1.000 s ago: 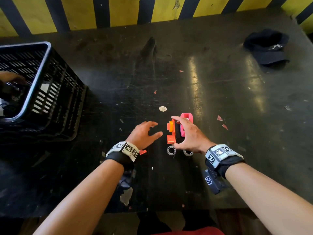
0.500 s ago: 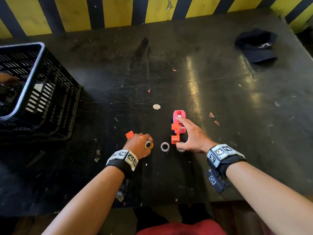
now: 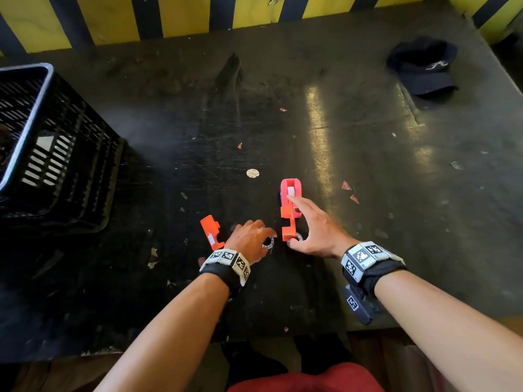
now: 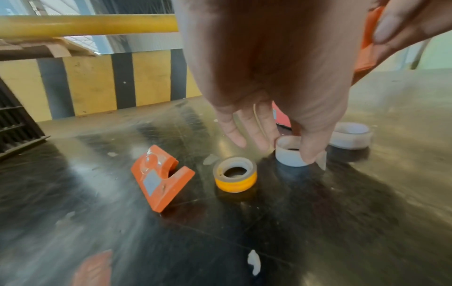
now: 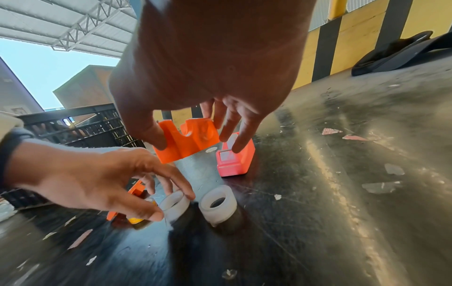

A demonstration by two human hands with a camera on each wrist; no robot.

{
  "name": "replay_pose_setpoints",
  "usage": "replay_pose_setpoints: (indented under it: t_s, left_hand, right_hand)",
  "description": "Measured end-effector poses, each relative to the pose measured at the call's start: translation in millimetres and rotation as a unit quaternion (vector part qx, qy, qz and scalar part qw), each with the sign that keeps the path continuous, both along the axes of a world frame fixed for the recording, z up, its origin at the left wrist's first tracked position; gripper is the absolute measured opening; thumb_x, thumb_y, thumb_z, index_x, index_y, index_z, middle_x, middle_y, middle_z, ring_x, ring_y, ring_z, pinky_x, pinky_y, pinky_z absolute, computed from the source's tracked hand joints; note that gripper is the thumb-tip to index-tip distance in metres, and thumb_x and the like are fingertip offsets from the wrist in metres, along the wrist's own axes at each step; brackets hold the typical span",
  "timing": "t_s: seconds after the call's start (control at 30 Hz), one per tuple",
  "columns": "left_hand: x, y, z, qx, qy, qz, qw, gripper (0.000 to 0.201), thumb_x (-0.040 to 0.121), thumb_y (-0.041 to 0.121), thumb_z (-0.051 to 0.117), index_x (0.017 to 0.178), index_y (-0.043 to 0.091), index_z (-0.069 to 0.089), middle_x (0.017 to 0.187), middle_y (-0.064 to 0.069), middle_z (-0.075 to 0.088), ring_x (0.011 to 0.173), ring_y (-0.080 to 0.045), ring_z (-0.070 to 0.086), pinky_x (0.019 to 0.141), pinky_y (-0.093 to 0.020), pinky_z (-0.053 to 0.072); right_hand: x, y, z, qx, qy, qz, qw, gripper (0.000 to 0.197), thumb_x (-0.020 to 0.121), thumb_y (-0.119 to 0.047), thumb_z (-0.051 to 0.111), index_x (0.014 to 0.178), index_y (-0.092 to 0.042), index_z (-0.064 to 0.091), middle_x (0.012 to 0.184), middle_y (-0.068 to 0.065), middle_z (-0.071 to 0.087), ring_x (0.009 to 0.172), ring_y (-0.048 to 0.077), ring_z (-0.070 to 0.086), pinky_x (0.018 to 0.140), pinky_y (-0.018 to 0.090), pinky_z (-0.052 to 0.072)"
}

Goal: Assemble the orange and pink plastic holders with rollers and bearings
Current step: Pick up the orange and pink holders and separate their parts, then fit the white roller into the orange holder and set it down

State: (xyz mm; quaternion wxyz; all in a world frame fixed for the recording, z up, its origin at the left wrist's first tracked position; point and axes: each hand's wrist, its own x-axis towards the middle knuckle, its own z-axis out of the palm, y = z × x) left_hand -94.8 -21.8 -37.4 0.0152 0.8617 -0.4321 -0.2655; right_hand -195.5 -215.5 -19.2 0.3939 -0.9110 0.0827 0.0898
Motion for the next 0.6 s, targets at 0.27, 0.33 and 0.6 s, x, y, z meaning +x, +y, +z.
replay_pose_setpoints:
  t_s: [0.27,0.33,0.6]
  left_hand:
    - [25,4,39,-0.254,0.271,0.251,0.894,0.038,0.095,0.025,0.071,0.133,0.022,0.063,0.123,0.007,0.074,0.11,-0.007,0.073,0.093,-0.025,0.058]
    - [26,3,47,-0.278,0.307,0.261,0.872,0.037,0.097,0.025,0.069,0.133,0.021,0.063,0.124,0.005,0.074,0.112,-0.007,0.073,0.09,-0.028,0.06]
    - [27,10,57,-0.294,0.317,0.274,0.859,0.036,0.1,0.027,0.064,0.136,0.021,0.063,0.122,0.002,0.076,0.11,-0.012,0.074,0.093,-0.04,0.063]
  right_hand:
    - [-4,-3,11,0.036,-0.012,-0.013,0.999,0.098,0.071,-0.039,0.075,0.156,-0.02,0.031,0.155,-0.002,0.038,0.136,0.015,0.046,0.109,0.031,0.041]
    - [0,2,17,0.053,-0.024,-0.015,0.998,0.098,0.069,-0.04,0.072,0.156,-0.018,0.033,0.155,-0.001,0.039,0.135,0.016,0.046,0.109,0.031,0.041]
    - [10,10,29,0.085,-0.074,-0.02,0.993,0.093,0.068,-0.039,0.075,0.152,-0.021,0.04,0.151,-0.003,0.044,0.133,0.012,0.049,0.109,0.025,0.043]
